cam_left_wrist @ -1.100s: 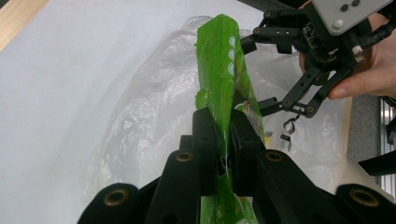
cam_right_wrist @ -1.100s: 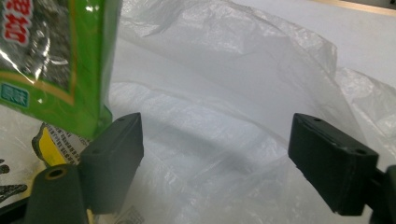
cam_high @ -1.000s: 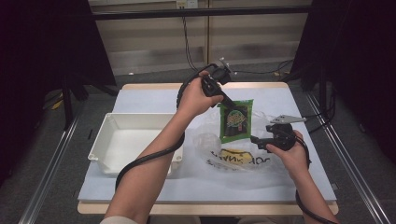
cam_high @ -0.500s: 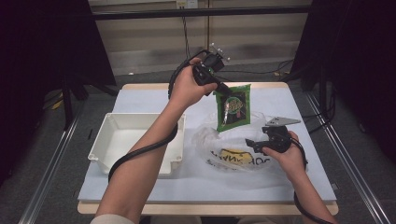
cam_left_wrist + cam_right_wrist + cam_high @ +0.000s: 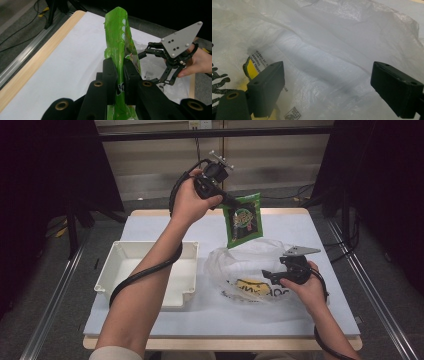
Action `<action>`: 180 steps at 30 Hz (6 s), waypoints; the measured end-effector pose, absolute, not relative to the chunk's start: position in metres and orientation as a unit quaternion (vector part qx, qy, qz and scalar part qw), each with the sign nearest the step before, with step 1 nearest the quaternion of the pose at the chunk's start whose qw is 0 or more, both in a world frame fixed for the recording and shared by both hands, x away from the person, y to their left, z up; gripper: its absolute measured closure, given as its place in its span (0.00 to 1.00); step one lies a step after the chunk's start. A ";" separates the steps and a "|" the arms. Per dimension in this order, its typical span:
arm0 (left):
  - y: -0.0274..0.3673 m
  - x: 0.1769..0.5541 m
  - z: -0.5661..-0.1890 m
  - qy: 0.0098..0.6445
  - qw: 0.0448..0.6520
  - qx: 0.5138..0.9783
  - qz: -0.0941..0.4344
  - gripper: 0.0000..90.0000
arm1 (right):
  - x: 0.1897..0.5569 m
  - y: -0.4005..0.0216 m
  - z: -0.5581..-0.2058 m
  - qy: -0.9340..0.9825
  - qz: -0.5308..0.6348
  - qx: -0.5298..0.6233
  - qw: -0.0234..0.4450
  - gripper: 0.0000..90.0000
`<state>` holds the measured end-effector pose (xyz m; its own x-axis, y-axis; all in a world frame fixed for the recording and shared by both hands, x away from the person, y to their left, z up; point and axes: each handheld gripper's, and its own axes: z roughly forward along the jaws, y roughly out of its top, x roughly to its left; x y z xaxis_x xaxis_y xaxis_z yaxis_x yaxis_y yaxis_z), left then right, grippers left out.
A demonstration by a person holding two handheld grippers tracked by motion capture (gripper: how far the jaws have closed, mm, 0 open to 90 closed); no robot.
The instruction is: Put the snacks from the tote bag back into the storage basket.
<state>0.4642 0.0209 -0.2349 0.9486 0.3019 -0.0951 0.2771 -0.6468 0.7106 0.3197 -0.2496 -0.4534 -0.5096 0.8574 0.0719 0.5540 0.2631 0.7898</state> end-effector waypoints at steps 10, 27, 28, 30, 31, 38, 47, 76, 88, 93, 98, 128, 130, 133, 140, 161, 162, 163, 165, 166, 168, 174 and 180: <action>0.010 0.460 -0.244 0.152 0.400 0.904 0.006 0.92 | 0.320 -0.245 -0.454 0.775 0.400 0.452 0.187 0.14; 0.013 0.458 -0.244 0.143 0.384 0.912 0.016 0.92 | 0.318 -0.249 -0.454 0.774 0.401 0.454 0.186 0.14; 0.017 0.458 -0.244 0.143 0.382 0.913 0.017 0.92 | 0.318 -0.248 -0.453 0.774 0.401 0.454 0.187 0.14; 0.028 0.458 -0.245 0.149 0.378 0.914 0.018 0.92 | 0.318 -0.248 -0.453 0.774 0.400 0.453 0.188 0.13; 0.032 0.459 -0.246 0.148 0.376 0.915 0.019 0.92 | 0.318 -0.247 -0.453 0.775 0.400 0.451 0.190 0.13; 0.060 0.460 -0.248 0.164 0.373 0.913 0.025 0.92 | 0.317 -0.250 -0.450 0.771 0.403 0.457 0.187 0.13; 0.085 0.462 -0.246 0.168 0.365 0.915 0.038 0.92 | 0.315 -0.251 -0.443 0.765 0.412 0.461 0.180 0.13; 0.155 0.458 -0.254 0.187 0.359 0.913 0.047 0.91 | 0.309 -0.240 -0.428 0.764 0.419 0.460 0.171 0.13; 0.183 0.461 -0.267 0.205 0.362 0.908 0.037 0.91 | 0.308 -0.240 -0.430 0.765 0.417 0.460 0.172 0.13; 0.189 0.463 -0.272 0.208 0.354 0.911 0.038 0.91 | 0.308 -0.241 -0.430 0.763 0.418 0.462 0.172 0.13; 0.196 0.466 -0.279 0.206 0.350 0.913 0.037 0.91 | 0.308 -0.241 -0.431 0.764 0.419 0.460 0.171 0.13; 0.203 0.484 -0.329 0.204 0.324 0.924 0.017 0.89 | 0.308 -0.242 -0.434 0.761 0.421 0.466 0.164 0.12; 0.201 0.486 -0.331 0.200 0.320 0.926 0.019 0.89 | 0.308 -0.241 -0.434 0.761 0.422 0.465 0.163 0.12; 0.199 0.489 -0.335 0.197 0.314 0.929 0.018 0.88 | 0.308 -0.241 -0.434 0.762 0.422 0.463 0.164 0.12; 0.194 0.493 -0.344 0.191 0.313 0.930 0.021 0.87 | 0.308 -0.242 -0.436 0.761 0.422 0.465 0.162 0.12; 0.197 0.496 -0.365 0.183 0.321 0.929 0.003 0.83 | 0.310 -0.236 -0.438 0.769 0.416 0.459 0.158 0.12; 0.198 0.496 -0.366 0.180 0.320 0.930 0.000 0.83 | 0.310 -0.236 -0.438 0.769 0.417 0.459 0.156 0.12; 0.198 0.496 -0.367 0.184 0.322 0.929 0.000 0.83 | 0.310 -0.236 -0.439 0.770 0.415 0.459 0.156 0.12; 0.198 0.496 -0.369 0.181 0.323 0.929 -0.001 0.82 | 0.310 -0.236 -0.440 0.771 0.413 0.461 0.154 0.12; 0.198 0.496 -0.371 0.185 0.321 0.929 0.000 0.82 | 0.310 -0.235 -0.440 0.771 0.412 0.460 0.153 0.12; 0.197 0.496 -0.373 0.184 0.322 0.929 -0.005 0.82 | 0.310 -0.235 -0.440 0.774 0.410 0.457 0.154 0.12; 0.197 0.497 -0.374 0.193 0.326 0.926 -0.002 0.76 | 0.311 -0.235 -0.440 0.773 0.412 0.457 0.154 0.11; 0.199 0.498 -0.376 0.213 0.335 0.918 0.008 0.55 | 0.310 -0.237 -0.439 0.769 0.415 0.461 0.156 0.11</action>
<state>0.4976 0.1986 -0.3759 0.9090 0.3967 -0.1281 0.3859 -0.6845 0.6185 0.3102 -0.2367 -0.4388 -0.5269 0.8379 0.1422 0.5789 0.2314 0.7818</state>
